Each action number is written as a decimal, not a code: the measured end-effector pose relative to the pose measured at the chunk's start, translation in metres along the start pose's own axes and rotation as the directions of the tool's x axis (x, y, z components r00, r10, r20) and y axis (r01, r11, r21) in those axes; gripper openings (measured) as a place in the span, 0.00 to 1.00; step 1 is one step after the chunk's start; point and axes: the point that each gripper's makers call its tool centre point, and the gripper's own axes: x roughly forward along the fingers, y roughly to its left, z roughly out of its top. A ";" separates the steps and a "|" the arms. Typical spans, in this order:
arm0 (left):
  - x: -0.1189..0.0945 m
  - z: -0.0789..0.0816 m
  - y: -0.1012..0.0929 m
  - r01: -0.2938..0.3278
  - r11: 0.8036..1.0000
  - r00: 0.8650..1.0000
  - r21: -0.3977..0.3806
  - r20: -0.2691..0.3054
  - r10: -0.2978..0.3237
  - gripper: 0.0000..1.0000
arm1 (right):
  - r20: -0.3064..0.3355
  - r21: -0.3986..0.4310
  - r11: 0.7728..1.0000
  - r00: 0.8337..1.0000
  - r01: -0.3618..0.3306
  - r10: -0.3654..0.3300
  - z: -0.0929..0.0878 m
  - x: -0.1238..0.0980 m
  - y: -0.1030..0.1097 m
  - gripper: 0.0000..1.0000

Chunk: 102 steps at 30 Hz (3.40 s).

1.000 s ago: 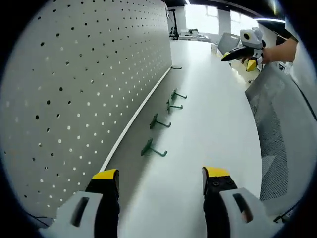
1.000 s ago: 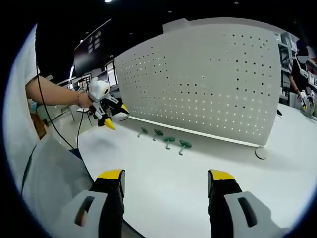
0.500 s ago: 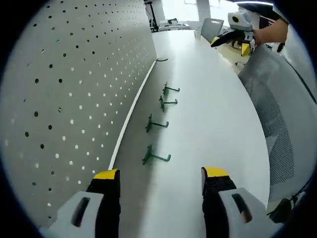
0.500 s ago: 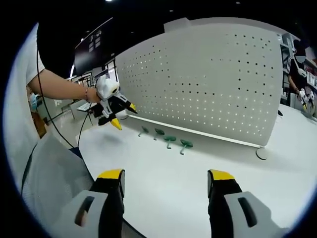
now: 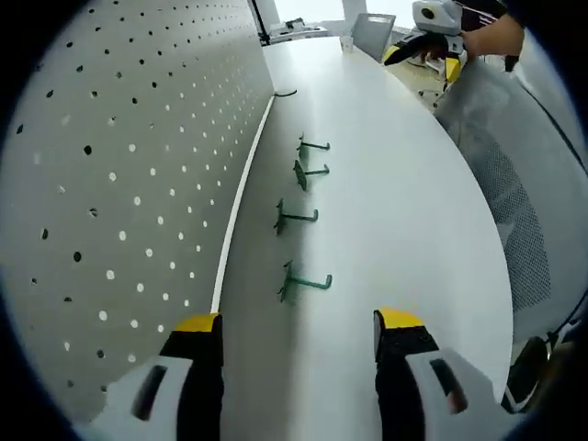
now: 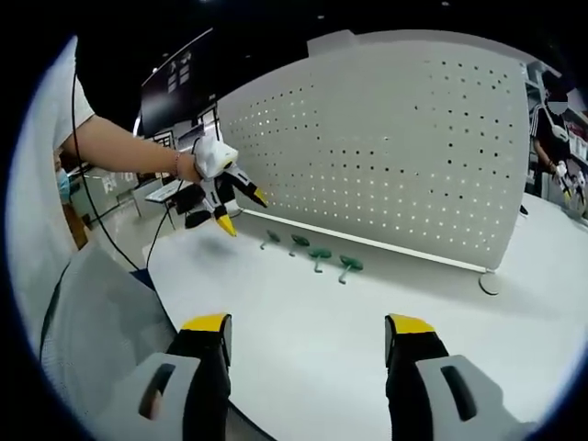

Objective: Insert the hook assembly into the mounting plate slot until the hook locks in place.

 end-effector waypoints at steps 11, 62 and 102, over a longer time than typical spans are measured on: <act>0.017 -0.002 0.000 0.065 0.994 0.997 0.083 -0.057 -0.060 0.66 | -0.001 0.016 1.000 1.000 0.005 -0.005 -0.002 0.000 -0.001 0.64; 0.054 -0.003 -0.002 0.233 0.970 0.966 0.075 -0.137 -0.222 0.33 | -0.005 0.048 0.999 1.000 0.019 -0.019 -0.006 -0.001 -0.005 0.64; 0.055 -0.005 0.009 0.103 0.995 0.988 -0.015 -0.115 -0.104 0.03 | 0.012 0.039 0.999 1.000 0.021 -0.022 -0.001 -0.001 -0.005 0.64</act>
